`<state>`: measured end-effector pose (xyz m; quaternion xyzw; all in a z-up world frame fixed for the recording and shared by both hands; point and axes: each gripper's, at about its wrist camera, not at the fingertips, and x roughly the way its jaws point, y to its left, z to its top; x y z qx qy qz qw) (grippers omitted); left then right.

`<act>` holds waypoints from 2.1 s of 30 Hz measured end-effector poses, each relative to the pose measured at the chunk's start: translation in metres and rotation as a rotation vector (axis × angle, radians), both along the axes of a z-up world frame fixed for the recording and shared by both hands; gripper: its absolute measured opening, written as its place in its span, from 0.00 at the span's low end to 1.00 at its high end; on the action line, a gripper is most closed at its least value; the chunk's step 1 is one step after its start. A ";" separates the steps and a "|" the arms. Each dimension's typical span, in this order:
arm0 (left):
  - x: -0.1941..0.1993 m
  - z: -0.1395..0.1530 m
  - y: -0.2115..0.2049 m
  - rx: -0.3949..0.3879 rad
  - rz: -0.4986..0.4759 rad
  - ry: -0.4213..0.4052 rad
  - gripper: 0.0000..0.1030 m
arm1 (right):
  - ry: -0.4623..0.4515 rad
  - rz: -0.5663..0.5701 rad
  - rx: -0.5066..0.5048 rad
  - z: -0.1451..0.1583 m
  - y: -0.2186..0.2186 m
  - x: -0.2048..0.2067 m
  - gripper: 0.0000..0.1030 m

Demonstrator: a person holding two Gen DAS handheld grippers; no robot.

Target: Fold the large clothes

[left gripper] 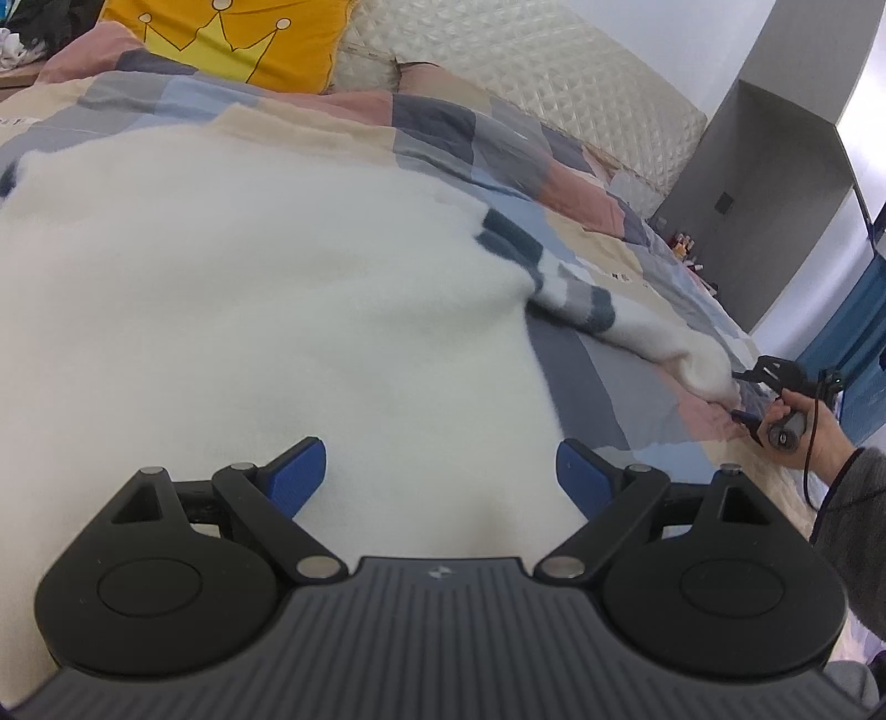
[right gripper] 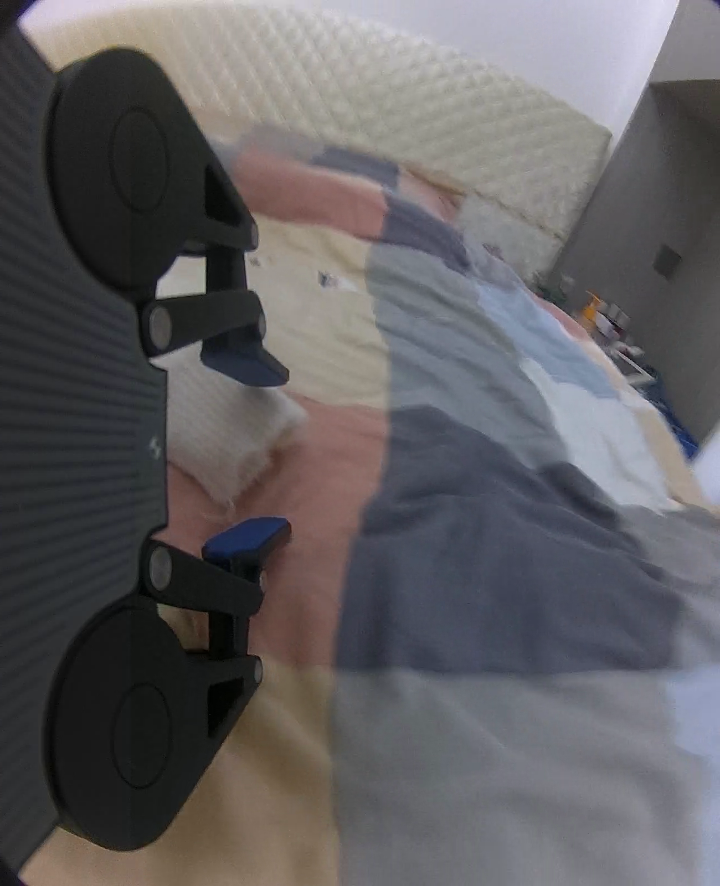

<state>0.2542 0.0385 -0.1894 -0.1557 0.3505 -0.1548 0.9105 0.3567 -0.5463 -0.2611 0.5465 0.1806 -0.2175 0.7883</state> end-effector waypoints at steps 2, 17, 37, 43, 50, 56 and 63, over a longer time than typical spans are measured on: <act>0.002 -0.002 0.001 -0.004 0.005 0.006 0.90 | 0.014 0.063 -0.047 0.001 0.005 0.011 0.54; 0.005 0.007 -0.018 -0.031 -0.096 0.030 0.90 | 0.132 0.080 -0.544 0.095 -0.024 0.048 0.09; -0.007 0.005 -0.036 -0.046 -0.177 0.070 0.72 | 0.319 0.154 -0.691 0.085 0.019 0.053 0.70; -0.026 0.027 -0.021 -0.051 -0.139 0.015 0.69 | 0.210 0.251 -0.742 0.152 0.081 0.027 0.71; -0.064 0.049 -0.007 -0.066 -0.132 -0.052 0.69 | 0.117 0.465 -0.834 0.212 0.196 -0.025 0.71; -0.096 0.047 -0.008 -0.043 -0.179 -0.067 0.64 | -0.019 0.643 -0.778 0.226 0.296 -0.097 0.71; -0.115 0.025 -0.017 -0.061 -0.253 0.001 0.41 | -0.065 0.753 -0.624 0.187 0.370 -0.160 0.71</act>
